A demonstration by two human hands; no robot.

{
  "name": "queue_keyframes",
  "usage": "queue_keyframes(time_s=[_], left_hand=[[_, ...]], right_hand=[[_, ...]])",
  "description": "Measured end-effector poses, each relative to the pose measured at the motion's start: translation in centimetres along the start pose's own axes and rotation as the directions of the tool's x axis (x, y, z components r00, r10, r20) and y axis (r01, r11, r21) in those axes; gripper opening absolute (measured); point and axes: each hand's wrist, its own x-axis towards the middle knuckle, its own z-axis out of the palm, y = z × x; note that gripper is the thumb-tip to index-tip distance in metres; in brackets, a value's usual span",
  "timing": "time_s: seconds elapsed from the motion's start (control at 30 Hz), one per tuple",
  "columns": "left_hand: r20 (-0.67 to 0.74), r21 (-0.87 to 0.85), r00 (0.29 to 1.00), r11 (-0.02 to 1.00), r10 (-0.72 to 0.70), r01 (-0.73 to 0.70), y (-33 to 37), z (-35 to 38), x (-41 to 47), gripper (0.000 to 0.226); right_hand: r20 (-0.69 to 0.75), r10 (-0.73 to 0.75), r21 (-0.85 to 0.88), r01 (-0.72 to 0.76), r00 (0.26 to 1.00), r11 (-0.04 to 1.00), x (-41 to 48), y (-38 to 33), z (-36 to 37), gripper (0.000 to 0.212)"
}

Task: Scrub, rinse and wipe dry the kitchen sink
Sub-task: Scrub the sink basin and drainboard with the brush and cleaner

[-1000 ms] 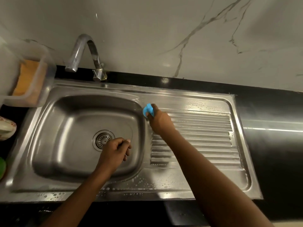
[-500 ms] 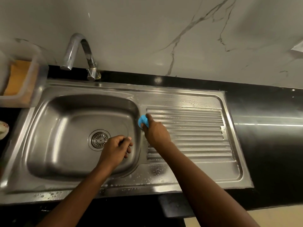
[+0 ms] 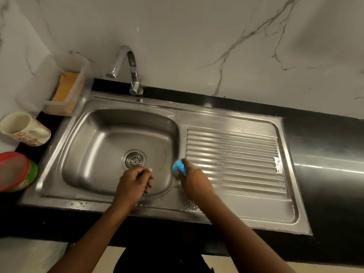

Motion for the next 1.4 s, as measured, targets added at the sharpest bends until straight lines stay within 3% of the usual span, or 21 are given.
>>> queue_keyframes(time_s=[0.27,0.43,0.57,1.03,1.3,1.4], left_hand=[[-0.058,-0.026,0.998,1.000,-0.014,0.013,-0.5,0.3,-4.3,0.032],[-0.078,-0.017,0.996,0.999,-0.033,0.031,-1.9,-0.7,-7.3,0.034],[-0.105,-0.014,0.993,0.998,-0.062,0.061,-3.1,-2.1,-8.6,0.033],[-0.224,-0.027,0.969,0.995,-0.103,0.100,-5.9,-14.8,-5.0,0.031],[-0.224,-0.044,0.968,0.993,-0.117,0.110,-8.2,-23.8,-1.3,0.031],[-0.187,-0.002,0.977,0.995,-0.100,0.102,-8.8,-26.7,-0.1,0.032]], right_hand=[[0.096,-0.076,0.028,0.074,0.992,0.997,-4.8,2.5,2.3,0.060],[0.264,-0.099,-0.051,0.116,0.959,0.992,-6.3,2.1,1.4,0.061],[0.273,-0.133,-0.062,0.156,0.953,0.986,-5.6,0.0,1.9,0.059],[0.347,-0.253,0.019,0.263,0.903,0.965,-0.2,-15.2,11.5,0.062],[0.282,-0.365,0.151,0.334,0.887,0.930,1.4,-25.7,18.5,0.056],[0.185,-0.344,0.194,0.309,0.920,0.931,3.2,-29.3,20.2,0.053]])
